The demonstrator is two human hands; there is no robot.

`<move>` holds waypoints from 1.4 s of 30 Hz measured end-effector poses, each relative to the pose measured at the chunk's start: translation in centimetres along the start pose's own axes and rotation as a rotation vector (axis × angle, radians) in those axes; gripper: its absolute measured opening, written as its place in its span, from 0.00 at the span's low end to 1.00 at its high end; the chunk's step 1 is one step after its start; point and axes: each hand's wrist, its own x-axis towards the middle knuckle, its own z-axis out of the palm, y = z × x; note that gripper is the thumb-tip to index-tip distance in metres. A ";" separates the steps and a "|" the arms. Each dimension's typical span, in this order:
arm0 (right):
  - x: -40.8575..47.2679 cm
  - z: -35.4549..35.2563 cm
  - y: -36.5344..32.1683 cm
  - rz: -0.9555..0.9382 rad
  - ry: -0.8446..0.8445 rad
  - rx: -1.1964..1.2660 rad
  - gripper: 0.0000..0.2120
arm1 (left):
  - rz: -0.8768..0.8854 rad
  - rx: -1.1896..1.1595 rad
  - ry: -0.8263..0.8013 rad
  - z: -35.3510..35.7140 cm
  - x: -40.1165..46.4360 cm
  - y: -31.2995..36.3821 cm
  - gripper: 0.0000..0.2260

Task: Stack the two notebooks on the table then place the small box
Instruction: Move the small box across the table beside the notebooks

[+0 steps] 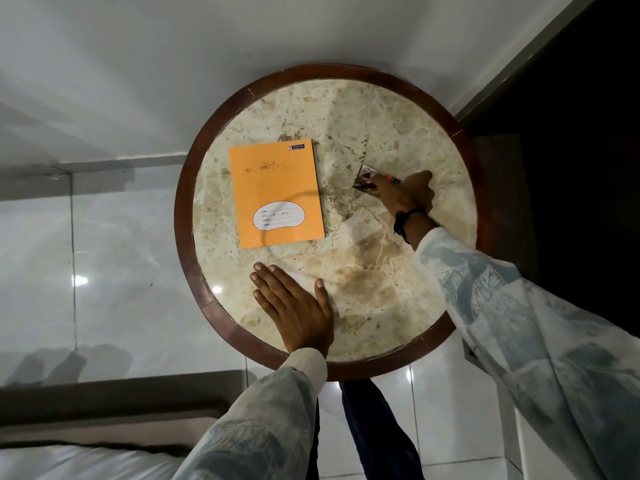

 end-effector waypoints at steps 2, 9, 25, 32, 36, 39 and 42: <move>0.9 -0.5 -0.6 -0.053 -0.026 -0.026 0.33 | -0.002 -0.001 0.008 0.1 0.0 0.0 0.39; 1.4 -0.4 -1.9 -0.209 0.028 -0.056 0.27 | 0.001 0.005 0.024 0.2 0.0 0.0 0.39; 0.0 0.3 -0.6 -0.322 -0.053 0.154 0.18 | 0.004 0.008 0.036 0.3 0.0 0.0 0.39; 0.4 -0.5 -0.9 -0.033 -0.218 0.446 0.18 | 0.003 0.013 0.045 0.5 0.0 -0.2 0.39; 0.3 -1.7 -1.1 0.101 -0.370 0.623 0.21 | 0.004 0.012 0.043 0.6 0.0 -0.2 0.39; 0.0 -2.4 -0.9 0.151 -0.484 0.657 0.21 | 0.004 0.018 0.042 0.6 0.0 -0.2 0.39; -0.3 -2.8 -0.7 0.181 -0.565 0.678 0.20 | 0.007 0.016 0.042 0.6 0.0 -0.2 0.39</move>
